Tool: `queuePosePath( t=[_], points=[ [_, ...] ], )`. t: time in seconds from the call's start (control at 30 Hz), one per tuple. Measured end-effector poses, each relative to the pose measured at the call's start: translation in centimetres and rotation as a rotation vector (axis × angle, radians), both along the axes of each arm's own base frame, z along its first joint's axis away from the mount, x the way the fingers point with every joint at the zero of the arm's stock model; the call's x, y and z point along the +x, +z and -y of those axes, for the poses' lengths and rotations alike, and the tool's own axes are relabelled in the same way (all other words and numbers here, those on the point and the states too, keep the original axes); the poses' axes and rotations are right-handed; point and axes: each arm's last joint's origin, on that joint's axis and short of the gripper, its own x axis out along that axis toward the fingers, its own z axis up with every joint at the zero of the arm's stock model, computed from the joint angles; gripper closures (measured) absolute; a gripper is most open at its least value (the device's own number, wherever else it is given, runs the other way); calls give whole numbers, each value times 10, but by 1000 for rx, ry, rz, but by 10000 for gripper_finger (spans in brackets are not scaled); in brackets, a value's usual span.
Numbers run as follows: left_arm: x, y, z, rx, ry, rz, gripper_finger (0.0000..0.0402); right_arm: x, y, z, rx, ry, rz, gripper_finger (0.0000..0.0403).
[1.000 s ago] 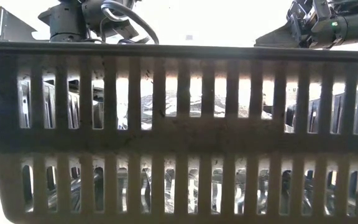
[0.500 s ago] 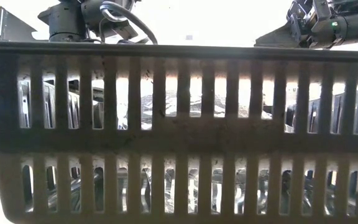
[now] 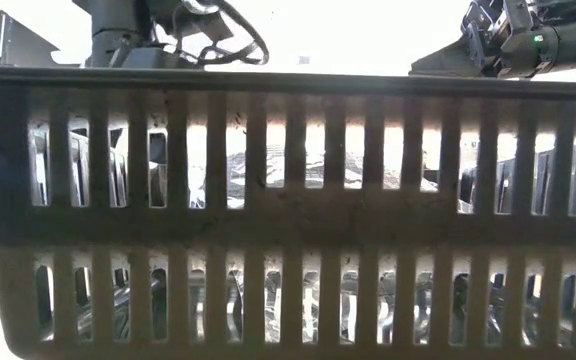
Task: Pick & Place Travel size toiletries
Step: Put the blue bottle into the middle left black bin
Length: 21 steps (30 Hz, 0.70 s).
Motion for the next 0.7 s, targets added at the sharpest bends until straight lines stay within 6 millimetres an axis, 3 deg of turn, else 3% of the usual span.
queuePosePath(
  t=[0.4,0.7],
  points=[
    [5,28,-2,102,83,-19,259,0,0,0,-26,2,-8,324],
    [-7,54,-9,274,171,-159,259,0,-3,0,-23,3,-36,324]
  ],
)
